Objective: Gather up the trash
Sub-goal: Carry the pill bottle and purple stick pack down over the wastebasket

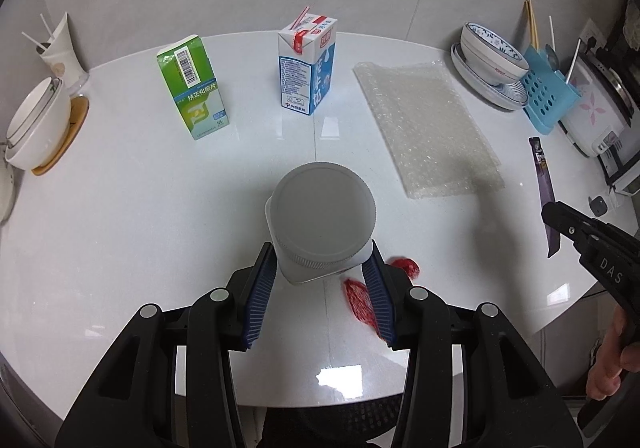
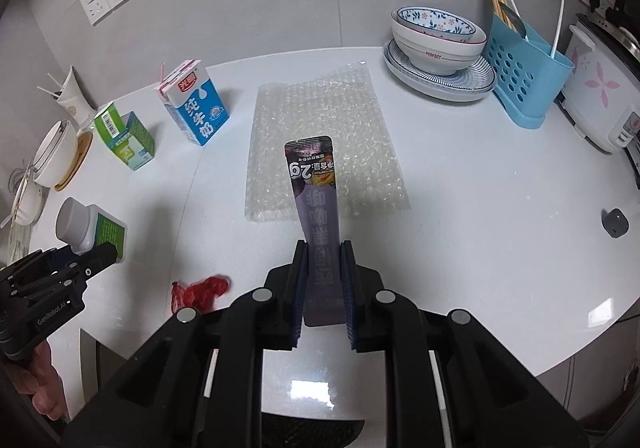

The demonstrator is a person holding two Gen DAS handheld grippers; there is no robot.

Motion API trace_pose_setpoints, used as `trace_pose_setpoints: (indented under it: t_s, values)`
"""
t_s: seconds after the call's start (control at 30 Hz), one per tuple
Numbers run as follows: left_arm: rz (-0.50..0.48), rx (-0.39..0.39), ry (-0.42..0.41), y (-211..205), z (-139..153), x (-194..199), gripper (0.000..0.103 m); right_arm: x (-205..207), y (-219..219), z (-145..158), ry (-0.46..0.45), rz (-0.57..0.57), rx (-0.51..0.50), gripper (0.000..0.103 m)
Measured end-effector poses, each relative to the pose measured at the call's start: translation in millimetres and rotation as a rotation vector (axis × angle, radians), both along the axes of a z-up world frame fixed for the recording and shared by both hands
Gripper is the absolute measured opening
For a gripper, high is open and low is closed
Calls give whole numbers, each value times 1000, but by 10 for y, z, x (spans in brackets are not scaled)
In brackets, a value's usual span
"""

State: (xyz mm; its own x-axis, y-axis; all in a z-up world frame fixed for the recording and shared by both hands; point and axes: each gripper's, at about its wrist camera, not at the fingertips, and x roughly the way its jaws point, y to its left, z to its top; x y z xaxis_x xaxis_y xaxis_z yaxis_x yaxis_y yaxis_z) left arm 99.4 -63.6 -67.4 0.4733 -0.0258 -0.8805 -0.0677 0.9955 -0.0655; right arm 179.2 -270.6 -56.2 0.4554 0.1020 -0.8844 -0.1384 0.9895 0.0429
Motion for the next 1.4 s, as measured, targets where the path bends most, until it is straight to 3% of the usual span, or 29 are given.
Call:
trace_pose_setpoints:
  t_s: [0.63,1.4]
  values:
    - [-9,-17,-7,-333,113,-750,44,-763,-144,108,-35,66,10,15]
    - [-39,-41,36,-498,-195,-1566,44,-1634,-257,-98,-2,139,46,15]
